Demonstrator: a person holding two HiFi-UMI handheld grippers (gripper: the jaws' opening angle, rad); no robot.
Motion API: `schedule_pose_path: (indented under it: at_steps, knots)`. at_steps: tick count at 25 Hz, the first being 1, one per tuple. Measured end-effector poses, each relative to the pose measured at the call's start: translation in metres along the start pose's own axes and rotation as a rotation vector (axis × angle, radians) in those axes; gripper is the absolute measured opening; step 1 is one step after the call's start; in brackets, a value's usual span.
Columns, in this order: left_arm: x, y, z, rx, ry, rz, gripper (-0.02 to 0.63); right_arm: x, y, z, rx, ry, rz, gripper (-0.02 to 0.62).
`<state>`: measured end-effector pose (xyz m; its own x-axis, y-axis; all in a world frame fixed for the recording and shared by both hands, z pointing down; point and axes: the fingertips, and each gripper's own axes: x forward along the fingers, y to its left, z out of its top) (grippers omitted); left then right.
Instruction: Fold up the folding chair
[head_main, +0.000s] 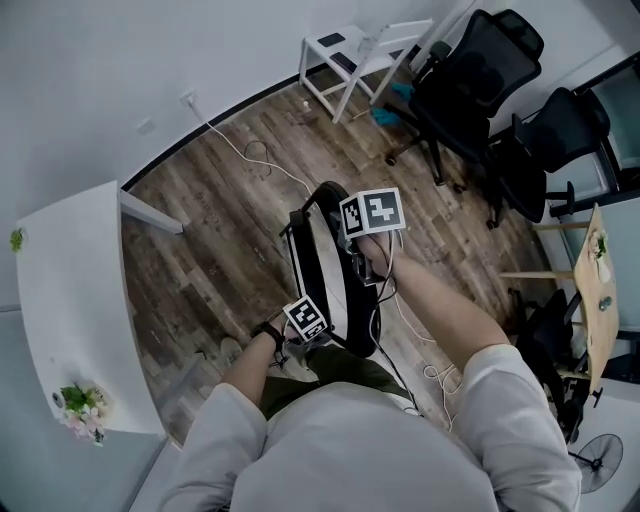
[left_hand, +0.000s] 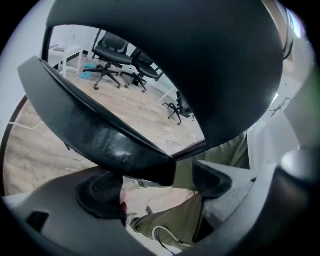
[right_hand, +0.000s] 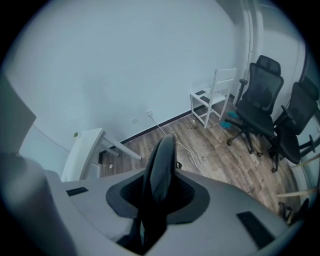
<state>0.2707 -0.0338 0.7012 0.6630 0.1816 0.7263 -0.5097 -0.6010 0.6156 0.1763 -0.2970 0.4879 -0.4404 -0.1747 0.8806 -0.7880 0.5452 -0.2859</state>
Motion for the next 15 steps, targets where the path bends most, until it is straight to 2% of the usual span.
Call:
schedule_pose_path:
  at_steps: [8,15]
  knots:
    - [0.012,-0.004,0.01,0.178,0.116,0.027,0.428,-0.001,-0.003,-0.001,0.001,0.006,-0.01,0.097]
    - [0.02,-0.003,0.021,0.209,0.129,0.072,0.43,-0.004,-0.011,-0.001,-0.002,0.007,-0.013,0.097]
